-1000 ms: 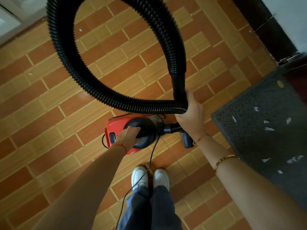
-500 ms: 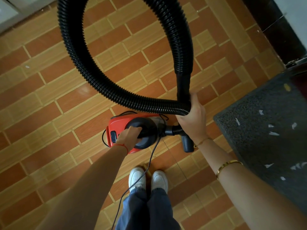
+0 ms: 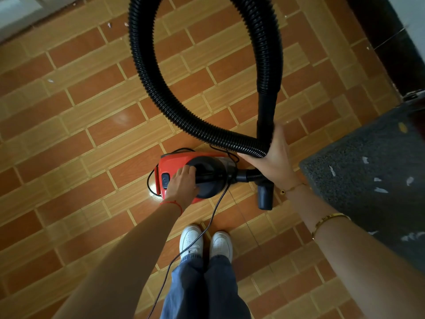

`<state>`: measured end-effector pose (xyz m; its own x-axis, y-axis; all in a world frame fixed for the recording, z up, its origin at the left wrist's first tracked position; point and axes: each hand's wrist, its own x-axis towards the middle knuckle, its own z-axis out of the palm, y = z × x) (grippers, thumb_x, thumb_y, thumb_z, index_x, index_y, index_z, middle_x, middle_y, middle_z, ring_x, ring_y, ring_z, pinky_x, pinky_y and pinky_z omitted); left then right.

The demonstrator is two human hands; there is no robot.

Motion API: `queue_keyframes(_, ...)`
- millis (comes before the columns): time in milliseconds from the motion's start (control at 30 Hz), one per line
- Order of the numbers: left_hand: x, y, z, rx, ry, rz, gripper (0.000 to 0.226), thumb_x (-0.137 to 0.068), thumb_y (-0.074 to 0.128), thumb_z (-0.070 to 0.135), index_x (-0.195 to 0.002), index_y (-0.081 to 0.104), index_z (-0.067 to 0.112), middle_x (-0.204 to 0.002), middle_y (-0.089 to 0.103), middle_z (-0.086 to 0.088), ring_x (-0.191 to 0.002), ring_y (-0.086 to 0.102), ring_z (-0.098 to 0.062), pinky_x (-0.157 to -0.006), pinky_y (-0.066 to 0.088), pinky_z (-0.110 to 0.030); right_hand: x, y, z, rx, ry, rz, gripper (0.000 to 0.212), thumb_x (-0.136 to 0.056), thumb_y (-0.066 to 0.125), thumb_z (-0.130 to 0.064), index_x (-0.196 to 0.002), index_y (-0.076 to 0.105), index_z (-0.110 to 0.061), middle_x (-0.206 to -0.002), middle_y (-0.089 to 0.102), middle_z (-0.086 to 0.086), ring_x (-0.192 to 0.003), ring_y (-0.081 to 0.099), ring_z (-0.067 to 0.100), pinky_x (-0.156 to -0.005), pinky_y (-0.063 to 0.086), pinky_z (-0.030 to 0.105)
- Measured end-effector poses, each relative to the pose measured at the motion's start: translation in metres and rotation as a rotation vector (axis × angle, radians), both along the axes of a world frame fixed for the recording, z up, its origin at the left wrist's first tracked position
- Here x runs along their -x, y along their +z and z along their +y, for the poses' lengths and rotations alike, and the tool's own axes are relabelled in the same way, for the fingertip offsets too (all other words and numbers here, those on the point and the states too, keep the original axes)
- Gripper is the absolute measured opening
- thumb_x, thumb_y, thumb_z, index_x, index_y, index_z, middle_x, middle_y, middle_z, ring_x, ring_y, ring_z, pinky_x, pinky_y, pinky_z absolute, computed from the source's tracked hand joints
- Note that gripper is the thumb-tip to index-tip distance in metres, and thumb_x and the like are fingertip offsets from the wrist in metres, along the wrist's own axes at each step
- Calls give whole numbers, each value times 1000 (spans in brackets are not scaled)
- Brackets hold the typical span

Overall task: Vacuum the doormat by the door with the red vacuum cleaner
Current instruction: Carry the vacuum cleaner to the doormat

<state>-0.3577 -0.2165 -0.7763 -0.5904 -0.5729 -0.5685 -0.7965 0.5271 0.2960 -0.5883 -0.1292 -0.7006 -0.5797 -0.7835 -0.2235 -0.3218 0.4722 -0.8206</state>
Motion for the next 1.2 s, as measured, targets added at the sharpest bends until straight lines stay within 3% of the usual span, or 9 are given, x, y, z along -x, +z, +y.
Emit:
queue_keyframes(133, -35, -3, 7, -22, 146, 41, 81, -84, 70, 26, -147, 25, 5, -143, 39, -11, -131, 41, -27, -109, 38, -36, -2, 2, -2, -19, 0, -13, 87, -65, 86, -40, -132, 37, -15, -116, 48, -3, -107, 52, 7, -82, 44, 13)
queue_keyframes(233, -55, -13, 9, -122, 249, -7, 92, -85, 68, 19, -152, 6, 4, -149, 33, -17, -135, 38, -31, -107, 41, -41, -4, -1, -4, -22, -5, -12, 86, -65, 86, -41, -131, 37, -15, -115, 49, -2, -107, 53, 7, -84, 46, 15)
queue_keyframes(367, -73, -33, 5, -165, 394, 9, 91, -81, 68, 16, -150, 9, 10, -144, 38, -17, -129, 44, -33, -99, 48, -46, -8, -8, -9, -26, -10, 11, 84, -65, 85, -40, -129, 38, -15, -112, 51, -2, -102, 53, 2, -77, 43, 2)
queue_keyframes(500, -84, -52, 3, -178, 322, -17, 87, -83, 67, 22, -150, 15, 5, -154, 24, -12, -139, 30, -29, -110, 38, -45, -14, -14, -12, -24, -5, 50, 83, -65, 85, -43, -127, 39, -12, -110, 52, -1, -98, 54, 2, -75, 45, 5)
queue_keyframes(833, -81, -56, -2, -262, 236, -128, 92, -92, 59, 19, -149, -9, -1, -158, -8, -20, -147, 5, -32, -119, 18, -39, -20, -15, -17, -58, 7, 49, 90, -63, 87, -43, -130, 35, -15, -113, 49, -2, -104, 53, 6, -77, 44, 11)
queue_keyframes(933, -79, -59, -3, -278, 231, -162, 95, -91, 60, 18, -148, -13, 0, -158, -12, -20, -147, 2, -33, -120, 16, -40, -22, -13, -17, -73, 17, 44, 89, -63, 87, -41, -131, 34, -15, -114, 48, -3, -104, 51, 5, -79, 42, 10)
queue_keyframes(1067, -76, -64, -1, -276, 253, -189, 96, -89, 61, 14, -149, -13, 0, -157, -13, -19, -147, -1, -32, -120, 14, -40, -24, -10, -17, -89, 20, 43, 87, -63, 87, -38, -129, 35, -13, -111, 46, -6, -99, 48, -10, -74, 42, 5)
queue_keyframes(1200, -76, -61, -7, -290, 231, -188, 96, -89, 62, 15, -149, -11, -2, -158, -10, -20, -147, -1, -32, -120, 14, -38, -24, -8, -16, -100, 39, 37, 89, -63, 88, -36, -130, 34, -12, -112, 44, -6, -102, 49, 1, -79, 40, 7)
